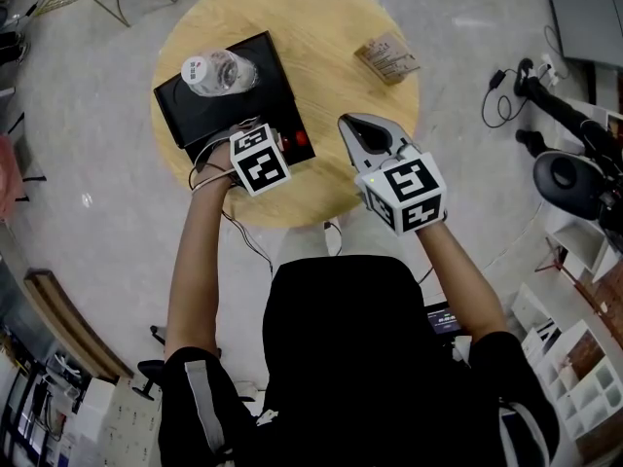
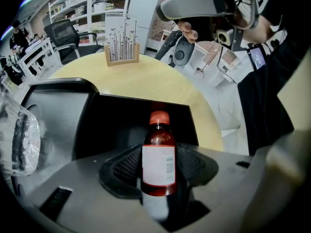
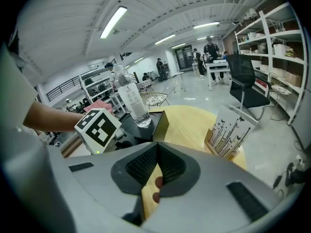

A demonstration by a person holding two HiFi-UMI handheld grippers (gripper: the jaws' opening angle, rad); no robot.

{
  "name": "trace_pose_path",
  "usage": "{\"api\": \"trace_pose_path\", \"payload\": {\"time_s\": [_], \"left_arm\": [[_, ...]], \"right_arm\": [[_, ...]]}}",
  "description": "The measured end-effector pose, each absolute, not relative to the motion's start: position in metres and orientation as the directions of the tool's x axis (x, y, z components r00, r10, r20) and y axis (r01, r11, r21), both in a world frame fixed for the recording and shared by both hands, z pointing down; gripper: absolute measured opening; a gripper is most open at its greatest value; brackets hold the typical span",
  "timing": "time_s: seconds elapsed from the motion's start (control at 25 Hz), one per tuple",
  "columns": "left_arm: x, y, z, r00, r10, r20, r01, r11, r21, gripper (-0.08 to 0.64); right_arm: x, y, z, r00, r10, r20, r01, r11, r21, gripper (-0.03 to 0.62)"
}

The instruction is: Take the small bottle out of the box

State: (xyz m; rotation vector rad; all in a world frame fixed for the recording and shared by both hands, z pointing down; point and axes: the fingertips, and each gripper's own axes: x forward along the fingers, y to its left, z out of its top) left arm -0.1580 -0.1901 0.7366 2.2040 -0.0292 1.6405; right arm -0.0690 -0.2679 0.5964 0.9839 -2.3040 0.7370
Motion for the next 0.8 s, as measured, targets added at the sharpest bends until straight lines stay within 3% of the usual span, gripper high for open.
{"api": "trace_pose_path", "payload": {"time_s": [0.8], "left_arm": [[-0.1562, -0.1923, 0.7320, 0.322, 0.162, 0.933, -0.309, -0.913, 0.266, 0.222]], "right_arm": [[-0.0716, -0.2776, 0.5868, -0.621, -0.464, 0.632, -0.737, 0.620, -0.269, 0.000]]}}
